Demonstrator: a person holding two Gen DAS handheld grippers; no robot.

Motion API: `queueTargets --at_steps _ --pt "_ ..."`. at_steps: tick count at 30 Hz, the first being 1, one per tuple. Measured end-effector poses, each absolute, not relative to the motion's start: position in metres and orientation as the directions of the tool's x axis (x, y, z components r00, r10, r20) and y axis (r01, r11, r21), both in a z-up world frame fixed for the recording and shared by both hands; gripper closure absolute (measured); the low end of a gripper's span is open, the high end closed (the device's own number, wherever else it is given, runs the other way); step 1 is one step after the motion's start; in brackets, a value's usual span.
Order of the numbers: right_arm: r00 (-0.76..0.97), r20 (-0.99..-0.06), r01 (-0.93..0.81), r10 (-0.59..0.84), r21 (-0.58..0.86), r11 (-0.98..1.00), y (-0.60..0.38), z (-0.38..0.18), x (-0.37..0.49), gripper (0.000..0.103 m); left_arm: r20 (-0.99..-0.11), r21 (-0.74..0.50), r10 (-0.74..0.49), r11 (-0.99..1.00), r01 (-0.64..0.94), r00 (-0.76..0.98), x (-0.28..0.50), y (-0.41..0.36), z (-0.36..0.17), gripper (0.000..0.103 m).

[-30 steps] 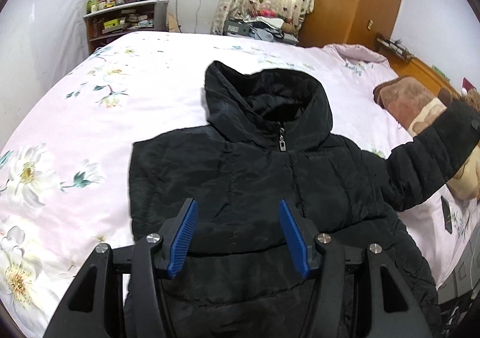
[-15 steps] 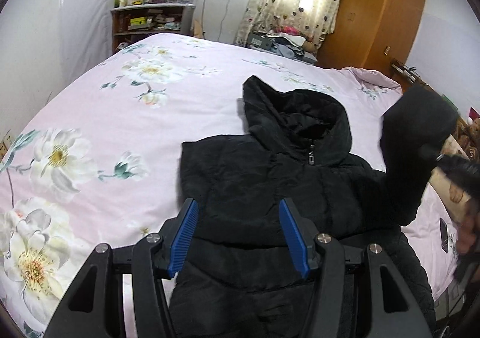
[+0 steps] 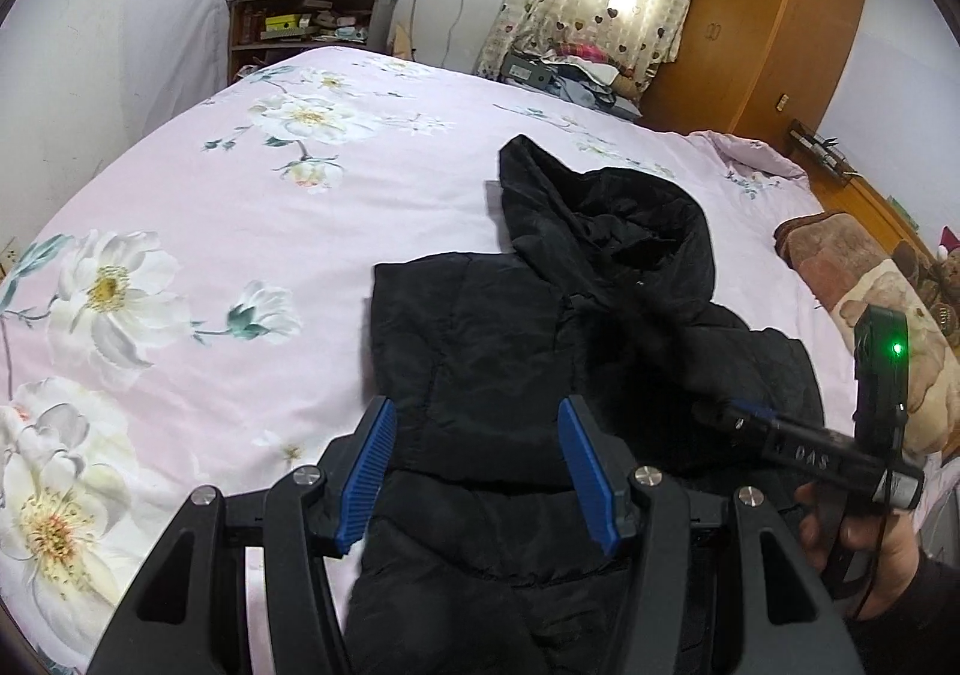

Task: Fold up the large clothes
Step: 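Fold the held sleeve across the jacket body and open the right tool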

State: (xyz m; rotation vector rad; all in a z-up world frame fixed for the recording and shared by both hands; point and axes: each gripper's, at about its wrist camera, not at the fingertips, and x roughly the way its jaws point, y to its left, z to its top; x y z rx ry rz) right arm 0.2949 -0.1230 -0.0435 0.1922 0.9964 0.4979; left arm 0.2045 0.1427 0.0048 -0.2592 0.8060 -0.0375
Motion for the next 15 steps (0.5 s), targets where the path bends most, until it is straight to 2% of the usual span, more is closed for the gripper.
queueTargets --at_steps 3,5,8,12,15 --pt "0.434 -0.742 -0.349 0.511 0.385 0.854 -0.119 -0.038 0.288 0.052 -0.705 -0.270 -0.166 0.962 -0.045 0.690 0.214 0.133 0.006 0.044" --pt "0.432 -0.729 -0.367 0.531 0.396 0.842 -0.124 -0.031 0.286 0.052 -0.701 -0.310 -0.214 0.951 -0.021 0.680 0.224 0.124 0.004 0.038" --pt "0.427 -0.695 -0.395 0.579 0.433 0.810 -0.137 -0.021 0.277 0.051 -0.707 -0.345 -0.264 0.939 0.006 0.656 0.241 0.108 -0.002 0.037" --pt "0.500 -0.684 -0.371 0.532 0.386 0.845 -0.174 -0.007 0.269 0.051 -0.731 -0.361 -0.317 0.931 0.052 0.604 0.269 0.079 -0.020 0.036" --pt "0.561 -0.709 -0.250 0.427 0.347 0.904 -0.224 -0.011 0.272 0.051 -0.774 -0.362 -0.332 0.931 0.054 0.539 0.294 0.058 -0.046 0.036"
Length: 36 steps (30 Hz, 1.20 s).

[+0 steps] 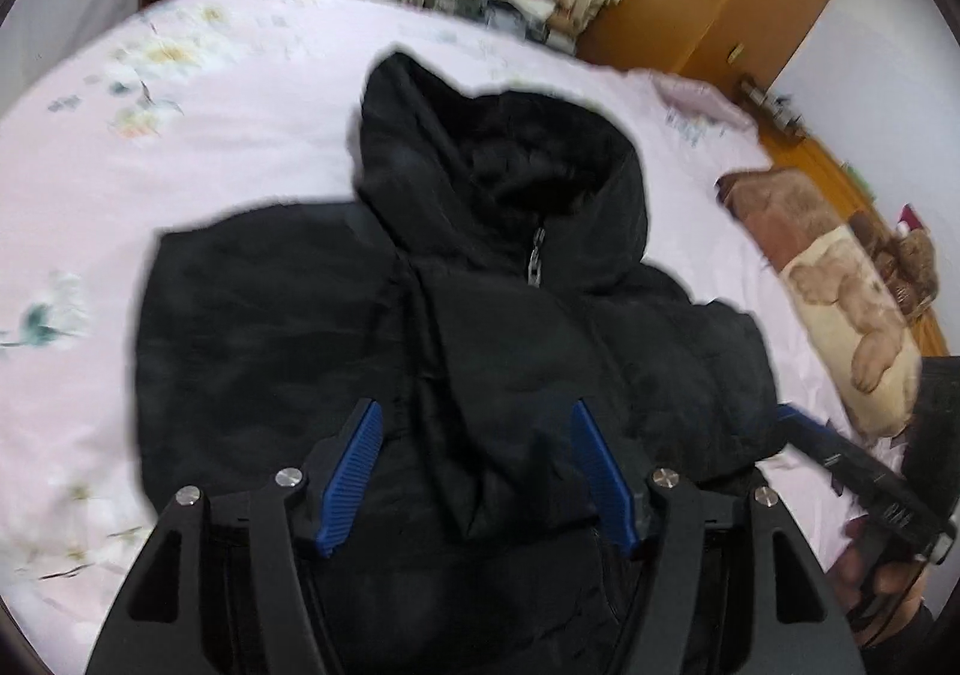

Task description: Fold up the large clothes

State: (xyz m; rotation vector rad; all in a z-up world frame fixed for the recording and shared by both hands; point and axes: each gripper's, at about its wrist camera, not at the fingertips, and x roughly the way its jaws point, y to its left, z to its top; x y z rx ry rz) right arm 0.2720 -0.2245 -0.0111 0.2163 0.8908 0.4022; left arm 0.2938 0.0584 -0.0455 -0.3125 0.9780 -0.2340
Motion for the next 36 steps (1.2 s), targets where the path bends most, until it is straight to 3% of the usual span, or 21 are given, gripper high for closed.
queueTargets --at_steps 2,4,6,7,10,18,30,36 --pt "0.582 -0.725 -0.167 0.368 0.336 0.927 -0.255 -0.017 0.276 0.051 -0.794 -0.378 -0.350 0.925 0.046 0.497 0.307 0.048 -0.062 0.039" --pt "0.601 -0.744 -0.096 0.292 0.296 0.950 -0.281 -0.024 0.280 0.051 -0.795 -0.363 -0.335 0.931 0.046 0.506 0.309 0.042 -0.068 0.079" --pt "0.605 -0.757 -0.053 0.247 0.271 0.961 -0.297 -0.029 0.285 0.054 -0.793 -0.294 -0.271 0.955 0.046 0.546 0.305 0.037 -0.065 0.088" --pt "0.609 -0.760 -0.034 0.227 0.261 0.965 -0.304 -0.032 0.289 0.062 -0.790 -0.271 -0.251 0.961 0.048 0.559 0.303 0.036 -0.064 0.090" --pt "0.603 -0.771 -0.011 0.205 0.249 0.968 -0.309 -0.045 0.304 0.066 -0.797 -0.222 -0.205 0.974 0.040 0.568 0.298 0.037 -0.070 0.090" --pt "0.526 -0.828 0.026 0.196 0.246 0.969 -0.306 -0.103 0.330 0.073 -0.807 -0.254 -0.223 0.967 0.020 0.547 0.303 0.045 -0.090 0.084" --pt "0.613 -0.772 -0.020 0.167 0.197 0.980 -0.313 -0.037 0.335 0.072 -0.711 -0.205 -0.175 0.978 0.037 0.681 0.294 0.051 -0.013 0.082" --pt "0.565 -0.815 -0.003 0.127 0.152 0.988 -0.305 -0.065 0.378 0.072 -0.784 -0.138 -0.153 0.988 0.071 0.602 0.343 0.029 -0.062 0.082"
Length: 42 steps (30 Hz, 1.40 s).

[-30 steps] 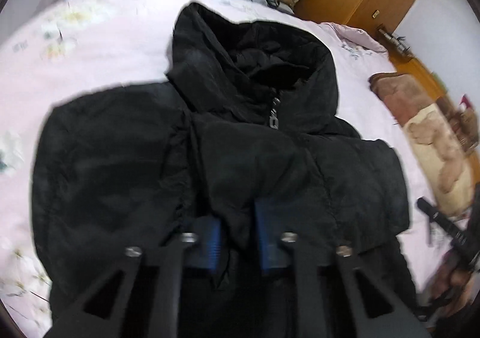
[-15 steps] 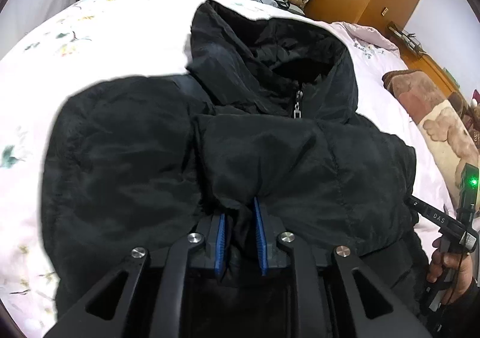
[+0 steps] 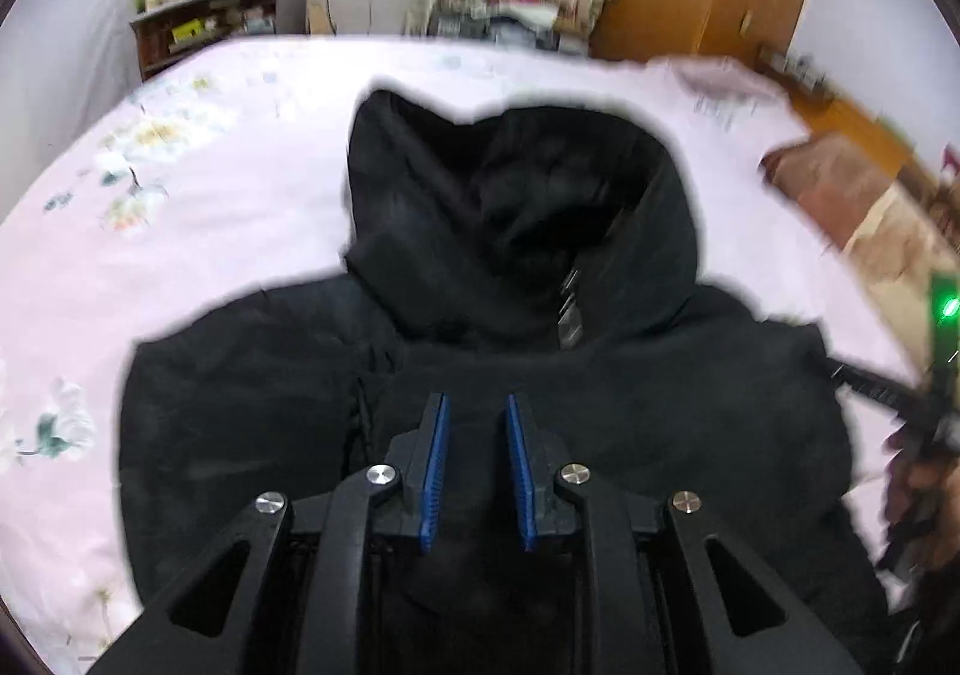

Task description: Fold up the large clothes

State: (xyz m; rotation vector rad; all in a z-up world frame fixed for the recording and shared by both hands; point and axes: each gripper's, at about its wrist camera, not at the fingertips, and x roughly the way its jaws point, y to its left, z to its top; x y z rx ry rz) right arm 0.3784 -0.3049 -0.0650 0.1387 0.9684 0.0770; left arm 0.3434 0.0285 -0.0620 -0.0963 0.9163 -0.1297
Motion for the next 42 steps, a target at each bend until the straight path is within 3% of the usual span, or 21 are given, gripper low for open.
queueTargets --at_steps 7,10,16,21,24,31,36,42 --pt "0.525 -0.843 0.013 0.117 0.145 0.989 -0.311 -0.096 0.388 0.072 -0.787 -0.137 -0.159 0.987 0.083 0.597 0.351 0.036 -0.093 0.080" --pt "0.529 -0.843 0.016 0.101 0.129 0.992 -0.309 -0.080 0.381 0.072 -0.792 -0.131 -0.149 0.989 0.074 0.592 0.346 0.035 -0.074 0.080" --pt "0.613 -0.771 -0.066 0.172 0.167 0.984 -0.295 -0.033 0.325 0.072 -0.704 -0.158 -0.213 0.977 0.144 0.678 0.288 0.037 -0.030 0.081" --pt "0.552 -0.813 -0.116 0.185 0.144 0.983 -0.269 -0.056 0.311 0.072 -0.795 -0.135 -0.178 0.984 0.118 0.580 0.291 0.030 -0.075 0.081" --pt "0.511 -0.839 -0.116 0.184 0.145 0.983 -0.266 -0.075 0.316 0.072 -0.794 -0.129 -0.170 0.985 0.112 0.583 0.290 0.030 -0.081 0.080" --pt "0.518 -0.840 -0.111 0.164 0.123 0.986 -0.264 -0.061 0.309 0.072 -0.804 -0.152 -0.183 0.983 0.103 0.566 0.281 0.038 -0.066 0.081" --pt "0.559 -0.798 -0.148 0.224 0.170 0.974 -0.254 -0.029 0.303 0.071 -0.779 -0.193 -0.216 0.976 0.102 0.589 0.278 0.049 -0.037 0.080" --pt "0.575 -0.765 -0.197 0.289 0.213 0.957 -0.232 -0.002 0.336 0.063 -0.737 -0.208 -0.239 0.970 0.125 0.632 0.308 0.062 0.003 0.058"
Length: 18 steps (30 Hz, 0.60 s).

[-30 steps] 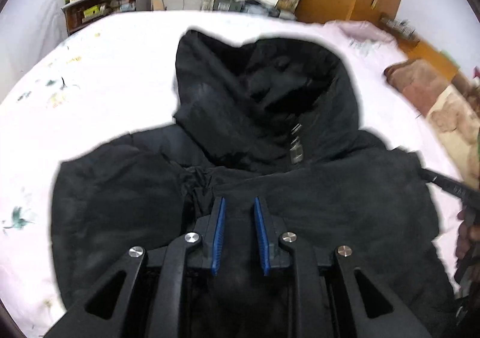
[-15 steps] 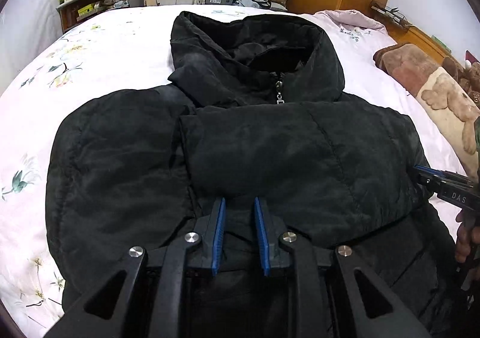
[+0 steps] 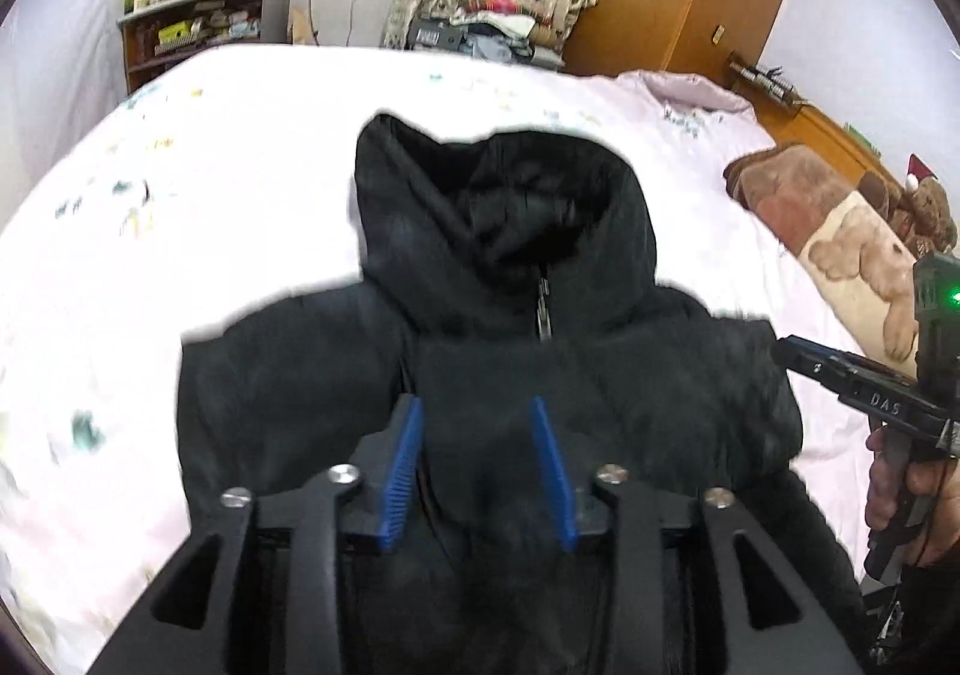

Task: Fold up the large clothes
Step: 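Grasp the jacket hem with the left tool while the right tool grasps it too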

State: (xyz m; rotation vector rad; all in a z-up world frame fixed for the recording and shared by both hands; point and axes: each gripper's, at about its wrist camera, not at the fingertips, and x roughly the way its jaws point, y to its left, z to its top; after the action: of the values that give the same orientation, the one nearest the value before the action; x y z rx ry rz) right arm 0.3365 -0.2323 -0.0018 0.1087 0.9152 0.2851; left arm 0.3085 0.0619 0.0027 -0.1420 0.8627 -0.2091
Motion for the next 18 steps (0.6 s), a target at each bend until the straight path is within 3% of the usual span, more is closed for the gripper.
queueTargets --at_steps 8,18 --pt "0.581 -0.756 -0.225 0.300 0.206 0.952 -0.213 0.014 0.414 0.062 -0.731 -0.202 -0.209 0.976 0.087 0.649 0.407 0.083 0.023 0.048" --pt "0.565 -0.774 -0.183 0.285 0.219 0.958 -0.209 0.001 0.516 0.062 -0.803 -0.232 -0.166 0.972 -0.043 0.572 0.525 0.100 -0.027 0.047"
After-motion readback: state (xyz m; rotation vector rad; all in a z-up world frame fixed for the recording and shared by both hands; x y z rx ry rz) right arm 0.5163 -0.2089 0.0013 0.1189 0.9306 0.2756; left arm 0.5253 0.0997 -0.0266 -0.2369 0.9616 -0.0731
